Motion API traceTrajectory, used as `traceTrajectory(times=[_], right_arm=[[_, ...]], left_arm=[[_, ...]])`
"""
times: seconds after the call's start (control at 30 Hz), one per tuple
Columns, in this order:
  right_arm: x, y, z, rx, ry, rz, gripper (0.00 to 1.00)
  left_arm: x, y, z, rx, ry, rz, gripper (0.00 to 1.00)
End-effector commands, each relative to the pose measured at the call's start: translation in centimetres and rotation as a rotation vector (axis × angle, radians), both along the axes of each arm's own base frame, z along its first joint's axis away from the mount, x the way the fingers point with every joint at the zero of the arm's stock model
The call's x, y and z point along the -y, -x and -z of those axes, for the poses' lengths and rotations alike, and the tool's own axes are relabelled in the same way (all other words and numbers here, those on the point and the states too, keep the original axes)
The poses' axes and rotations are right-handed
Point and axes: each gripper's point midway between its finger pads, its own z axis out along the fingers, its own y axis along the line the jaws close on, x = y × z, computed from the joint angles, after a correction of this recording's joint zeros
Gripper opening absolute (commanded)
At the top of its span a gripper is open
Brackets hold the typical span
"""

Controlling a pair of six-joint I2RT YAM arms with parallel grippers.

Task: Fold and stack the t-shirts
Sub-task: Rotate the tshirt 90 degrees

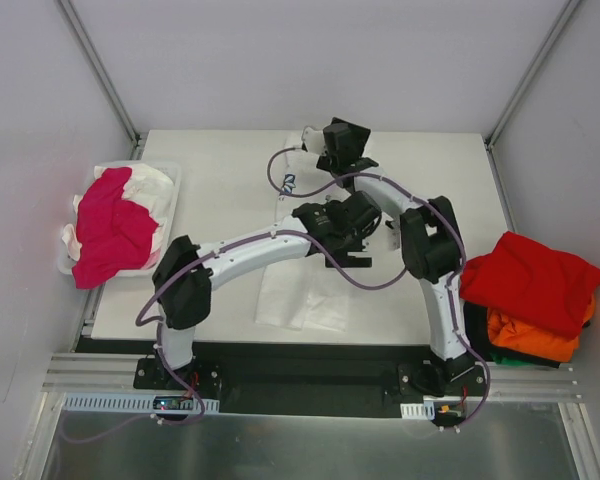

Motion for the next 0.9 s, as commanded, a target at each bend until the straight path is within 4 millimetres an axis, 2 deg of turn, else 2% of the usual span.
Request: traceTrajectory(times=[0.0,0.13,0.17,0.2,0.23,0.27,0.3,0.37,0.4,0.43,0.6,0.73,0.77,0.83,0.87], right_arm=[[2.1,3.8,-5.7,0.031,-0.086,0.089,0.96],[3.6,8.9,-3.1,-0.109,-0.077,0.102,0.96],[3.6,9.9,-2.6,-0.14,-0.086,0.091,0.96],[4.4,11.2,-3.0,-0.155,-0.114,0.115,0.97],[5.0,12.5,-1.4,-0.203,-0.102,0.12,0.96],[5.0,13.4,-1.2,-0.228,-0.115,0.113,0.96],[5.5,14.6,-0.5,-0.275,-0.101,0.12,0.96],[6.0,15.9,-0.2,-0.309,-0.118,0.147,0.97],[6.7,16.3,0.1,-0.325,-0.102,0.17,0.96],[7.0,16.7,0.5,-0.332,-0.09,0.179,0.97],[7.8,16.5,1.5,-0.36,-0.055,0.225,0.96],[8.1,15.5,1.3,-0.359,-0.039,0.256,0.97],[8.0,14.4,0.8,-0.351,-0.03,0.27,0.97],[9.1,12.5,0.3,-0.326,0.007,0.318,0.97],[9.0,11.0,0.1,-0.333,0.013,0.332,0.97]], left_arm=[[-2.5,-2.4,-8.9,0.182,0.143,-0.106,1.0],[-8.3,-5.2,-10.9,0.214,0.196,-0.268,0.99],[-10.8,-6.9,-11.1,0.221,0.205,-0.338,0.99],[-12.3,-7.4,-11.7,0.22,0.235,-0.377,1.0],[-13.5,-7.9,-11.4,0.216,0.24,-0.407,0.99],[-16.0,-9.1,-11.3,0.224,0.239,-0.47,0.99],[-16.9,-9.2,-11.8,0.227,0.261,-0.484,0.99],[-19.1,-9.6,-11.2,0.229,0.266,-0.521,0.99],[-19.4,-9.1,-12.1,0.24,0.295,-0.504,1.0],[-19.8,-8.6,-11.3,0.232,0.287,-0.505,0.99],[-20.4,-7.0,-11.7,0.232,0.322,-0.483,0.99],[-21.3,-6.8,-11.7,0.259,0.296,-0.496,0.99],[-21.4,-6.5,-12.3,0.27,0.3,-0.478,0.99],[-20.7,-5.5,-12.6,0.274,0.307,-0.434,0.99],[-20.5,-4.9,-13.5,0.293,0.318,-0.414,0.99]])
